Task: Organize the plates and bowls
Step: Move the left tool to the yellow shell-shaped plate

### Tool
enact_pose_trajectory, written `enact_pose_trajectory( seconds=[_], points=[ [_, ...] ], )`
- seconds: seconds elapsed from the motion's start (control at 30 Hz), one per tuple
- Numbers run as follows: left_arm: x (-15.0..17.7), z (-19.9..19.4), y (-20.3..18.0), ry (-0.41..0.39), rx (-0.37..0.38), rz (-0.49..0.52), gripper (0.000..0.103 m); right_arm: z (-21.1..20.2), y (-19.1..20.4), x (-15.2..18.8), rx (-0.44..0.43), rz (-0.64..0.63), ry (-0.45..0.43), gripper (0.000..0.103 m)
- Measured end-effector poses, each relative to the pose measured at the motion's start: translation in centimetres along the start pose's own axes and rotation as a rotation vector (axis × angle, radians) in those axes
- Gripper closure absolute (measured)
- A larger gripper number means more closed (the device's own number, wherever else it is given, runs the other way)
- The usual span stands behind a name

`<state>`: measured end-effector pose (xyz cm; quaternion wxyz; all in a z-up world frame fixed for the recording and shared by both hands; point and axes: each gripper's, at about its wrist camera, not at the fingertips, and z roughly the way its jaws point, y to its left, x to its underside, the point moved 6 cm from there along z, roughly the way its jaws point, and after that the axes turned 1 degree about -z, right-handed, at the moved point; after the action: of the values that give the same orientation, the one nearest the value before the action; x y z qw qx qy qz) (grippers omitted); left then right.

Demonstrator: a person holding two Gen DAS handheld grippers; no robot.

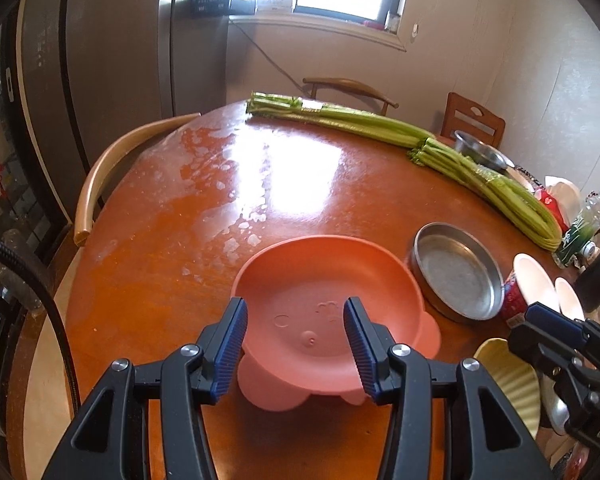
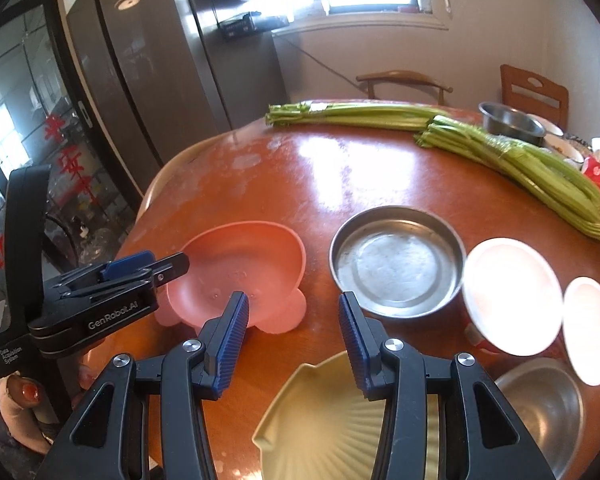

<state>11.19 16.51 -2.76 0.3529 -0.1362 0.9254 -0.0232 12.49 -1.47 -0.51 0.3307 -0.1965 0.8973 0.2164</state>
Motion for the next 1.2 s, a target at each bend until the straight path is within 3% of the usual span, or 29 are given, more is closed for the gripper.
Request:
enact_pose_trajectory(
  seconds=[0.43,0.7,1.2],
  points=[
    [0.6,-4.3,-3.7,-0.050,0.040,0.034,0.052,-4.8,-2.4,0.0,0.005,-0.004,-0.050,0.055],
    [2.1,-5.2,-6.8,-0.033,0.126,0.096,0.052,-5.6,-3.8,0.6,0.026,-0.011,-0.043,0.054],
    [9.1,-1.9,-9.9,0.142,0.167,0.156,0.052,-1.8,-5.7,3.6,0.048,-0.043,0.092,0.054]
  ],
)
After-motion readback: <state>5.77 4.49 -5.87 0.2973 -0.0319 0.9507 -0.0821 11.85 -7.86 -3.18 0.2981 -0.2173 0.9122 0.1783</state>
